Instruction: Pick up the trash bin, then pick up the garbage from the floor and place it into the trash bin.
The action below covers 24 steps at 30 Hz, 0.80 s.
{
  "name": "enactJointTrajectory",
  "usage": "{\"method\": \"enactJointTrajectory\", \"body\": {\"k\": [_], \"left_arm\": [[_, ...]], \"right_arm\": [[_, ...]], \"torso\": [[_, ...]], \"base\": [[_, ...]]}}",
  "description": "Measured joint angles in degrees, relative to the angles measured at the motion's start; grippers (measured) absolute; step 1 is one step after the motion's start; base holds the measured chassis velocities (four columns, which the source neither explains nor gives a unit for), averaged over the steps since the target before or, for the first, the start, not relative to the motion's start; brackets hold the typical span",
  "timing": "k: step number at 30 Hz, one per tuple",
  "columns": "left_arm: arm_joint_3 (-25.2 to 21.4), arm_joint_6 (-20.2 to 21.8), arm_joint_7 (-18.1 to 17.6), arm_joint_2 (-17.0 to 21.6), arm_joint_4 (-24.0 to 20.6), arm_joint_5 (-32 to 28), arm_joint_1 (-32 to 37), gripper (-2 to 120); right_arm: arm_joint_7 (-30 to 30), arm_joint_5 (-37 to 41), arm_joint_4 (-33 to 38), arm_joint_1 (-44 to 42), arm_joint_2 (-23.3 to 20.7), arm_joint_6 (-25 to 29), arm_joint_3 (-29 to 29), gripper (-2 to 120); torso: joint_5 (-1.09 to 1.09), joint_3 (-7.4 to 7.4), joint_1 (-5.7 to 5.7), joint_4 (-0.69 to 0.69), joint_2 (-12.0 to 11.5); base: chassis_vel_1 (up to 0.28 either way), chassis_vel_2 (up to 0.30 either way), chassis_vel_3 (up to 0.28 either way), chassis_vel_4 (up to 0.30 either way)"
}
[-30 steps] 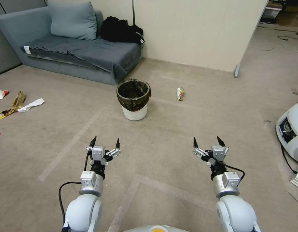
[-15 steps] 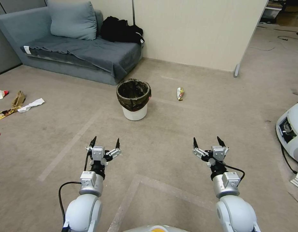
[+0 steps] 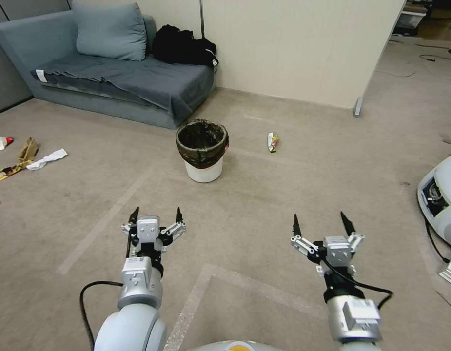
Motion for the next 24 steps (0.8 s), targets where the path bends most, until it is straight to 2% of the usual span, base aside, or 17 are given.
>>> {"method": "enactJointTrajectory", "body": {"k": [4,6,10,16,24], "left_arm": [[0.33,0.11,-0.12,0.03,-0.06,0.44,0.05,100],[0.24,0.11,-0.12,0.17,-0.06,0.54,0.11,100],[-0.15,-0.35,0.48,0.59,-0.06,0.1,0.43,100],[-0.74,-2.47,3.24,1.17,-0.06,-0.33,0.64,100],[-0.93,-3.43,3.74,1.49,-0.06,-0.46,0.68,100]], "right_arm": [[0.02,-0.01,0.03,-0.05,0.01,0.57,-0.07,100],[-0.11,0.95,-0.71,0.12,0.01,4.32,-0.3,100],[-0.31,1.82,-1.52,0.37,0.16,6.7,-0.39,100],[-0.36,1.96,-1.7,0.44,0.12,6.82,-0.39,100],[-0.36,2.0,-1.89,0.12,0.07,6.72,-0.27,100]], "torso": [[0.0,0.0,0.0,0.0,0.0],[0.0,0.0,0.0,0.0,0.0],[0.0,0.01,0.0,0.0,0.0],[0.0,0.0,0.0,0.0,0.0],[0.0,0.01,0.01,0.0,0.0]], "base": [[0.0,0.0,0.0,0.0],[0.0,0.0,0.0,0.0],[0.0,0.0,0.0,0.0],[0.0,0.0,0.0,0.0],[0.0,0.0,0.0,0.0]]}}
